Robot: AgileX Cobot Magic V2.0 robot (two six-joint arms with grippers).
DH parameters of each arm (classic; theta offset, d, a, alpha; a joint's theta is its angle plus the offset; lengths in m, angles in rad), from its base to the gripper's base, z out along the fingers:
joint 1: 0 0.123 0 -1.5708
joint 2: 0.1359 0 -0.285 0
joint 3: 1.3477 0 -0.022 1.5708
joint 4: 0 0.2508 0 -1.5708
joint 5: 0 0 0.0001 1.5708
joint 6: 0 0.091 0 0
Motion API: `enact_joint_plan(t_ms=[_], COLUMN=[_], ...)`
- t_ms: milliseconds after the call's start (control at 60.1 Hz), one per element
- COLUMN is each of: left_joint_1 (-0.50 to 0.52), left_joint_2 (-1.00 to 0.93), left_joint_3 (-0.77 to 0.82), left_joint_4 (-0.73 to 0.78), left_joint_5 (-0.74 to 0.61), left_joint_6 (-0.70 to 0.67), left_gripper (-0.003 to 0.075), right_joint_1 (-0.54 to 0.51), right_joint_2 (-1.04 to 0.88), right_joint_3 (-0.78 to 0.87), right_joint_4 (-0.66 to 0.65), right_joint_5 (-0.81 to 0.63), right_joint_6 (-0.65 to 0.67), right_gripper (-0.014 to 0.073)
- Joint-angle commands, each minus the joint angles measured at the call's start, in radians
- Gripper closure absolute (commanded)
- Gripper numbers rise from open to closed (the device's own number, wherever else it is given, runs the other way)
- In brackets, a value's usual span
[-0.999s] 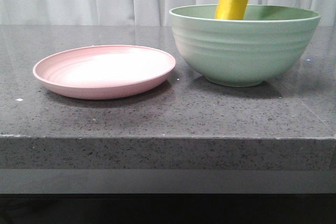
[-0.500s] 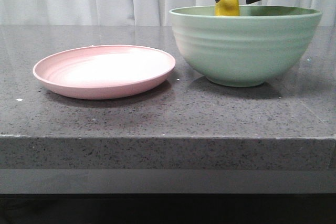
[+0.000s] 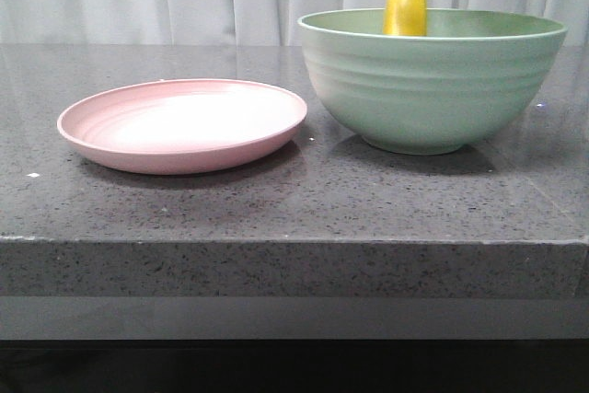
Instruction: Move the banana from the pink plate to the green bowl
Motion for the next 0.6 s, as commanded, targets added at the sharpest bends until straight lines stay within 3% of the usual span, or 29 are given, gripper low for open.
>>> enact_joint_plan(t_ms=[0,150,266,583], left_joint_1=[-0.008,-0.008,-0.008,0.011], left_joint_2=[-0.032,-0.032,-0.032,-0.035], left_joint_3=[-0.033,-0.033,-0.033,-0.033], left_joint_4=[-0.011,-0.011,-0.011,-0.011], left_joint_5=[-0.072,-0.072,-0.072,-0.070], left_joint_6=[-0.002,-0.002,-0.002,-0.002], left_gripper=[0.0741,0.0741,0.0741,0.0741], right_joint_1=[-0.005,-0.005,-0.005,-0.005], right_joint_2=[-0.086,-0.166,-0.228,-0.520], right_joint_3=[-0.033,-0.031,-0.026,0.180], right_joint_4=[-0.001,-0.002,-0.007,-0.007], right_joint_5=[-0.032,0.001,0.003,-0.031], right_joint_6=[-0.011,-0.011,-0.030,-0.198], right_gripper=[0.0238,0.0525,0.0670,0.0662])
